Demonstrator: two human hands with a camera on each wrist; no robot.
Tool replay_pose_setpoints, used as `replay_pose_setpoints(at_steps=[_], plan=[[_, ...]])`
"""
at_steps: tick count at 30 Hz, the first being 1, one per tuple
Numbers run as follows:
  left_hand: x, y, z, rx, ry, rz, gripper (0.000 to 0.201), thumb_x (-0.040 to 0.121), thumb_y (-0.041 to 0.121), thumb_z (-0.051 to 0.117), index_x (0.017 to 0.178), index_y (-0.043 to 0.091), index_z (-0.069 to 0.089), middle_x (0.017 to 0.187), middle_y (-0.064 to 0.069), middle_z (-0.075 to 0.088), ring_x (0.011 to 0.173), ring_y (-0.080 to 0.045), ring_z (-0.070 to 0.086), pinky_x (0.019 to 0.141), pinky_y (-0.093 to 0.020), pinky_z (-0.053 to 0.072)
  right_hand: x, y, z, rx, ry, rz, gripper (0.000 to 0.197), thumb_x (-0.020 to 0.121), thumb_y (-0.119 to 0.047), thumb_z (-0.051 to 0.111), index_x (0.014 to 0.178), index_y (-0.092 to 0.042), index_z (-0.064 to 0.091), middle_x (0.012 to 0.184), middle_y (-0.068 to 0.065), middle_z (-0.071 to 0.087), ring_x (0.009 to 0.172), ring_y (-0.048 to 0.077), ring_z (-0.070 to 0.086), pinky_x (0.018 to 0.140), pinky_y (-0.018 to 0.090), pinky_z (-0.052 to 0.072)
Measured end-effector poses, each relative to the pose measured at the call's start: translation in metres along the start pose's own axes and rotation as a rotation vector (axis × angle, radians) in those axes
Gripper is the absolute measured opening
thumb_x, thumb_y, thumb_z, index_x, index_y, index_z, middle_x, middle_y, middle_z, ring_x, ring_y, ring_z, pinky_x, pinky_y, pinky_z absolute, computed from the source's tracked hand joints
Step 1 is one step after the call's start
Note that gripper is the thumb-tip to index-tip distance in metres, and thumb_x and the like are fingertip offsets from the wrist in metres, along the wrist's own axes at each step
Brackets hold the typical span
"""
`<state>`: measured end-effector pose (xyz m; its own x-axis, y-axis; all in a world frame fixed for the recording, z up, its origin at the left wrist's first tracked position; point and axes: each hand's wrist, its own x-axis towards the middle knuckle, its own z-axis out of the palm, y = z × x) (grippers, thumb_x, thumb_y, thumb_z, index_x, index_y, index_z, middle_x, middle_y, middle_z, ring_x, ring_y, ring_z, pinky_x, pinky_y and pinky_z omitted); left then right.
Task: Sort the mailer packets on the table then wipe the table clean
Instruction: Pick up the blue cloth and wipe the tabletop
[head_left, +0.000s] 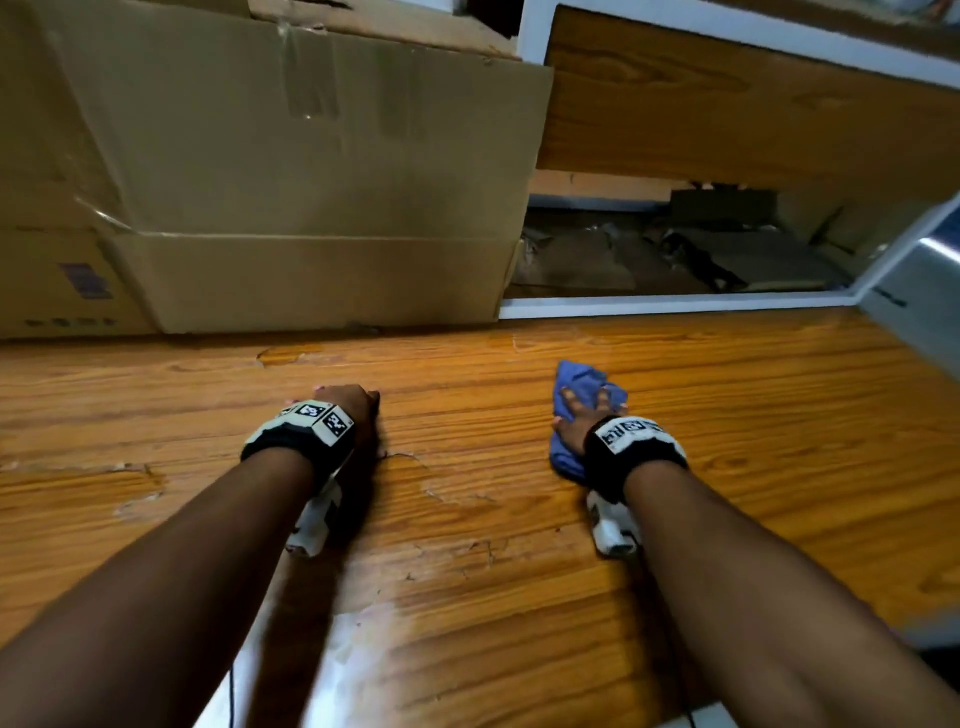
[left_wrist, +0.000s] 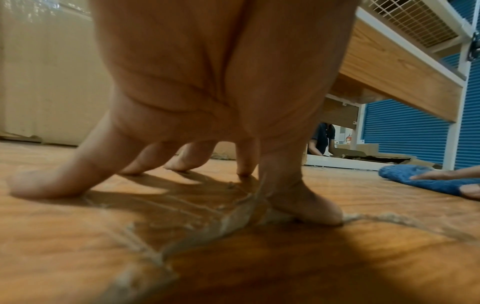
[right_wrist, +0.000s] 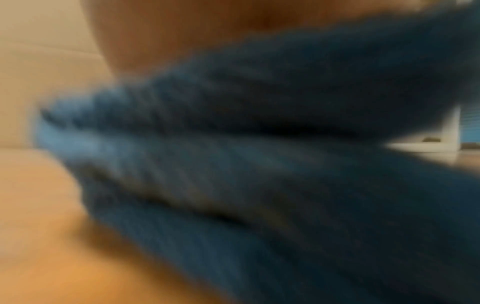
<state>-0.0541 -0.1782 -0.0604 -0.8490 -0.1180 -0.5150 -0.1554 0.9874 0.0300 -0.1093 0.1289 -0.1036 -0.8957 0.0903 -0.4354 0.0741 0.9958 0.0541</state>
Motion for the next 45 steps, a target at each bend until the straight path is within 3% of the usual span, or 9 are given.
replay_pose_setpoints(at_steps=[5, 9, 16, 20, 23, 26, 31, 38, 45], plan=[[0.005, 0.002, -0.001, -0.028, 0.022, -0.064, 0.058, 0.09, 0.038, 0.063, 0.139, 0.012, 0.046, 0.133, -0.016, 0.054, 0.121, -0.034, 0.052, 0.105, -0.041, 0.041, -0.056, -0.093, 0.026, -0.125, -0.026, -0.409, 0.06, 0.097, -0.054, 0.031, 0.151, -0.043, 0.007, 0.159, 0.001, -0.019, 0.144, 0.04, -0.017, 0.116, 0.056, -0.003], [0.005, 0.002, 0.002, 0.008, 0.056, -0.032, 0.064, 0.087, 0.043, 0.065, 0.141, 0.017, 0.043, 0.136, -0.014, 0.052, 0.123, -0.034, 0.051, 0.103, -0.041, 0.042, -0.083, -0.08, 0.039, -0.192, -0.008, -0.516, 0.066, 0.097, -0.053, 0.037, 0.152, -0.04, 0.004, 0.161, 0.01, -0.011, 0.147, 0.029, -0.016, 0.118, 0.045, -0.009], [-0.017, -0.005, 0.015, -0.039, 0.108, 0.064, 0.053, 0.087, 0.044, 0.065, 0.131, 0.018, 0.051, 0.128, -0.013, 0.057, 0.113, -0.033, 0.055, 0.096, -0.043, 0.047, -0.066, 0.011, 0.027, 0.028, -0.047, 0.049, 0.068, 0.092, -0.066, 0.029, 0.148, -0.049, -0.006, 0.158, 0.004, -0.023, 0.146, 0.037, -0.014, 0.118, 0.052, -0.003], [-0.049, 0.003, 0.04, -0.112, 0.11, 0.099, 0.082, 0.085, 0.051, 0.063, 0.15, 0.024, 0.021, 0.153, -0.027, 0.02, 0.137, -0.045, 0.028, 0.111, -0.056, 0.027, -0.103, -0.06, 0.036, -0.094, -0.054, -0.26, 0.066, 0.096, -0.059, 0.03, 0.151, -0.041, -0.004, 0.159, 0.003, -0.018, 0.145, 0.036, -0.017, 0.118, 0.05, -0.006], [-0.083, 0.003, 0.059, -0.093, 0.063, 0.197, 0.067, 0.07, 0.066, 0.068, 0.122, 0.028, 0.05, 0.134, -0.025, 0.046, 0.118, -0.04, 0.051, 0.102, -0.049, 0.042, -0.126, -0.08, 0.043, -0.136, -0.038, -0.443, 0.063, 0.098, -0.055, 0.033, 0.151, -0.044, 0.002, 0.159, 0.007, -0.017, 0.145, 0.036, -0.016, 0.118, 0.048, -0.003], [-0.116, -0.002, 0.072, 0.006, -0.037, 0.143, 0.08, 0.056, 0.076, 0.071, 0.12, 0.031, 0.049, 0.135, -0.023, 0.041, 0.122, -0.044, 0.046, 0.1, -0.048, 0.043, -0.106, -0.045, 0.037, -0.163, -0.027, -0.38, 0.062, 0.099, -0.054, 0.03, 0.152, -0.04, 0.001, 0.16, 0.009, -0.015, 0.147, 0.03, -0.015, 0.119, 0.043, -0.005], [-0.135, -0.006, 0.107, 0.081, -0.132, 0.086, 0.131, 0.054, 0.07, 0.077, 0.149, 0.039, -0.007, 0.155, -0.024, -0.018, 0.138, -0.057, -0.003, 0.106, -0.07, 0.023, -0.083, -0.026, 0.033, -0.06, -0.013, -0.104, 0.068, 0.091, -0.066, 0.029, 0.148, -0.049, -0.004, 0.159, 0.006, -0.02, 0.145, 0.039, -0.012, 0.118, 0.052, -0.001], [-0.137, 0.001, 0.104, 0.049, -0.136, 0.062, 0.131, 0.058, 0.061, 0.081, 0.15, 0.039, -0.008, 0.154, -0.025, -0.02, 0.137, -0.058, -0.007, 0.107, -0.07, 0.019, -0.141, -0.086, 0.067, -0.159, -0.032, -0.489, 0.069, 0.09, -0.066, 0.036, 0.147, -0.051, -0.001, 0.159, 0.004, -0.019, 0.145, 0.037, -0.016, 0.119, 0.051, -0.001], [-0.143, 0.004, 0.104, 0.053, -0.13, 0.039, 0.121, 0.066, 0.06, 0.077, 0.151, 0.039, -0.008, 0.155, -0.023, -0.021, 0.138, -0.056, -0.008, 0.109, -0.066, 0.018, -0.12, 0.057, 0.05, -0.076, -0.01, -0.098, 0.066, 0.095, -0.062, 0.029, 0.151, -0.043, -0.002, 0.159, 0.011, -0.017, 0.147, 0.035, -0.011, 0.119, 0.047, -0.002]])
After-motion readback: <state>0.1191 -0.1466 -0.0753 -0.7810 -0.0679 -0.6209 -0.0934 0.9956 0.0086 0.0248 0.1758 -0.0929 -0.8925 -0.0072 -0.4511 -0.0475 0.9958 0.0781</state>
